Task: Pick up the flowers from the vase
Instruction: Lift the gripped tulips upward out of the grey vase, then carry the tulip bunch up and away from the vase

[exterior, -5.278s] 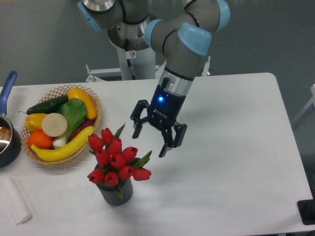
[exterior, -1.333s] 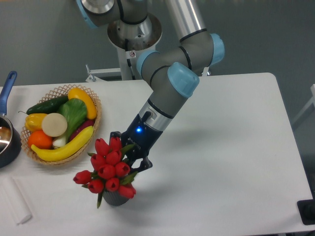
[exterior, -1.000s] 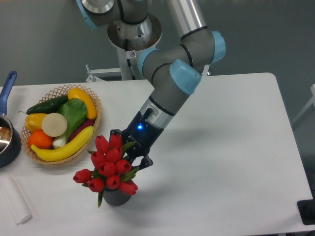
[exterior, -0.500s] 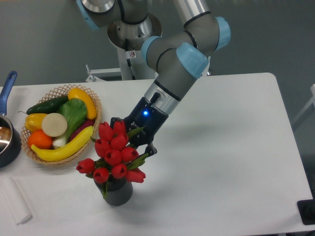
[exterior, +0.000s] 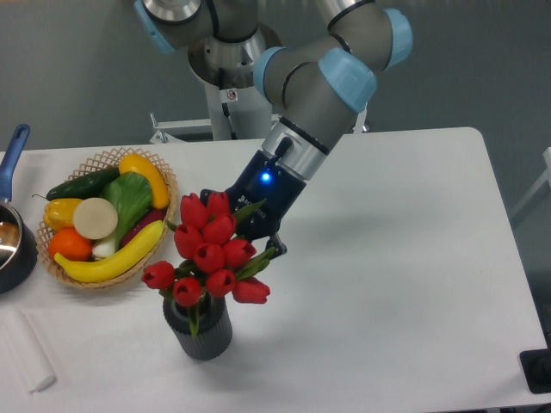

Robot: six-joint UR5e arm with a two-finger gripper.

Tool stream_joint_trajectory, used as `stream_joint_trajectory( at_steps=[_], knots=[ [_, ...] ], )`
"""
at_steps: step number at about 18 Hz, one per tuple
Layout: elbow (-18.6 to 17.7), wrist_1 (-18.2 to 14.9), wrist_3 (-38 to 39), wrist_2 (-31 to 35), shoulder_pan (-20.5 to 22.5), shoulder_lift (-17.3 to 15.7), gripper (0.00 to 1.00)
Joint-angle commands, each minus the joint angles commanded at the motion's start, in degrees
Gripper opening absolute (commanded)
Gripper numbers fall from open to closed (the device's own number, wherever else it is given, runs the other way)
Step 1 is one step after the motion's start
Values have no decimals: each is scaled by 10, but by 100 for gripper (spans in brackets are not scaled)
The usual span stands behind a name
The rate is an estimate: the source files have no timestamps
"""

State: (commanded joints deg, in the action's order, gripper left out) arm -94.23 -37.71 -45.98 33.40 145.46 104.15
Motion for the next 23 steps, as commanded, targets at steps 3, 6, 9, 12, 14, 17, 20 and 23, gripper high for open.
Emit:
stream_joint_trajectory(
  at_steps=[3, 6, 9, 12, 14, 17, 20, 23],
  knots=[
    [4, 0, 5, 0, 2, 0, 30],
    [5, 0, 13, 0, 3, 0, 30],
    [5, 0, 32, 0, 4, 0, 30],
    [5, 0, 44, -1, 3, -3, 30],
    [4, 0, 60, -5, -1, -6, 30],
    [4, 0, 70, -7, -1, -11, 30],
    [4, 0, 78, -7, 3, -17, 30],
    [5, 0, 79, -7, 5, -21, 30]
  ],
)
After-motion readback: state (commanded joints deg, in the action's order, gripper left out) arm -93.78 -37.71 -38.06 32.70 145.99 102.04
